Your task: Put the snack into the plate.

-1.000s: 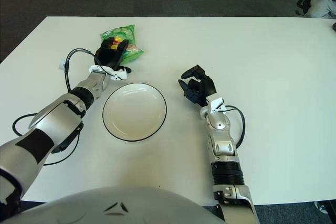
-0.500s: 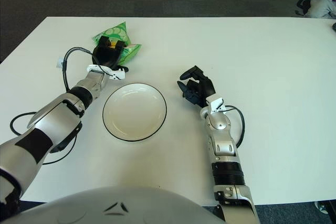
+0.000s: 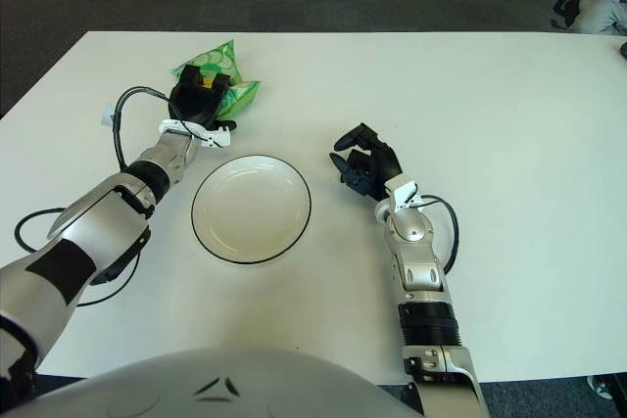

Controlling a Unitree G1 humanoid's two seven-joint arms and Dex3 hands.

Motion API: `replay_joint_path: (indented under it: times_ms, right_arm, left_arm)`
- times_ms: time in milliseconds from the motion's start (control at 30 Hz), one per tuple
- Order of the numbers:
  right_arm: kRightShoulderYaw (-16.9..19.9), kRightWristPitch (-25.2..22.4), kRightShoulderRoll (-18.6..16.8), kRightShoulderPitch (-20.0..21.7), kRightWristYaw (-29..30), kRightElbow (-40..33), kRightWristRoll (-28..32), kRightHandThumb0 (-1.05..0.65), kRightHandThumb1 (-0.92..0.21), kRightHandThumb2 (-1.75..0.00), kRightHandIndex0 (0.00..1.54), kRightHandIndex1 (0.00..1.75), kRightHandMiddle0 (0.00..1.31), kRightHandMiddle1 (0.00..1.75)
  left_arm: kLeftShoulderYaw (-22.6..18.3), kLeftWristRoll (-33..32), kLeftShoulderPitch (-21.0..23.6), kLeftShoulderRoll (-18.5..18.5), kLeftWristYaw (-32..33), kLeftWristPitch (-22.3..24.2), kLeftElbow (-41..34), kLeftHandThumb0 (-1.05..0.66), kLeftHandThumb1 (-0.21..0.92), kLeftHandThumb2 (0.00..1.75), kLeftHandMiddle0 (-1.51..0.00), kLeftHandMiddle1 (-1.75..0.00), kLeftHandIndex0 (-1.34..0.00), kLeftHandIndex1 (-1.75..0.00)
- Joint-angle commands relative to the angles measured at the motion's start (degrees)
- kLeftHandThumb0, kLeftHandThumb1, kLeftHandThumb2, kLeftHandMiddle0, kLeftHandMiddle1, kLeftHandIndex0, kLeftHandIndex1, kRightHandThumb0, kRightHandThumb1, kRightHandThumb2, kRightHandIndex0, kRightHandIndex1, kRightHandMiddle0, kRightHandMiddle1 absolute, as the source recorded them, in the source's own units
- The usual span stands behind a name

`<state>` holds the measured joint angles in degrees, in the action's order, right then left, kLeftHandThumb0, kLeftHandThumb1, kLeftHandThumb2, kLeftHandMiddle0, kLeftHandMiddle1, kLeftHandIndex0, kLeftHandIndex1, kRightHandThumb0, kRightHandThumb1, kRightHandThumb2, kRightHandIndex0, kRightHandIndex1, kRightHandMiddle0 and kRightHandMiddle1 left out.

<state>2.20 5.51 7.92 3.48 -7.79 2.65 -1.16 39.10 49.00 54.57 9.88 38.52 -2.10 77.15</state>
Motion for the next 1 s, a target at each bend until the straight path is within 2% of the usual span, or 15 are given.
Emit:
replay_joint_path:
  times_ms: [0,167,300,500,767,967]
  right_arm:
    - [-0.15,-0.61,0.53,-0.03,-0.32,-0.87,0.17,-0.36,-0.92,-0.28,0.82,1.64,0.46,1.48]
    - [-0.53,-0.66,1.17,-0.13,-0.51,-1.12,-0.56,-0.36,-0.92,-0.28,0.81,1.63,0.46,1.48]
    - [-0.98,-0.17,1.72,-0.11,-0.2,-0.99,-1.64,-0.36,-0.92,-0.28,0.81,1.62,0.46,1.47]
    - [-1.36,0.3,2.03,-0.12,0.13,-0.88,-2.48,-0.36,-0.92,-0.27,0.82,1.6,0.47,1.47]
    - [-1.44,0.42,2.25,-0.05,-0.13,-0.64,-2.41,-0.36,-0.92,-0.27,0.82,1.57,0.47,1.47]
    - [-1.93,0.48,2.82,0.15,-0.39,-0.33,-3.0,-0.36,-0.92,-0.27,0.83,1.56,0.47,1.46]
  left_arm:
    - [0.39,0.22,-1.91,0.32,-2.57,-0.71,1.57,0.0,0.42,1.08,-0.48,-1.75,-0.58,-1.42]
    - [0.14,-0.05,-1.51,0.34,-3.43,-1.1,1.52,0.0,0.4,1.13,-0.49,-1.75,-0.56,-1.48]
    - [0.01,-0.15,-1.19,0.37,-3.99,-1.32,1.49,0.0,0.37,1.21,-0.51,-1.75,-0.5,-1.61]
    - [0.29,-0.08,-0.53,1.09,-4.15,-3.62,0.98,0.0,0.34,1.28,-0.54,-1.75,-0.44,-1.71]
    - [1.33,0.69,-1.49,5.82,1.33,-12.69,-2.35,0.0,0.36,1.26,-0.56,-1.71,-0.39,-1.74]
    - [-0.51,-1.21,-4.0,8.71,5.27,-21.3,-6.65,0.0,0.37,1.23,-0.59,-1.65,-0.38,-1.75]
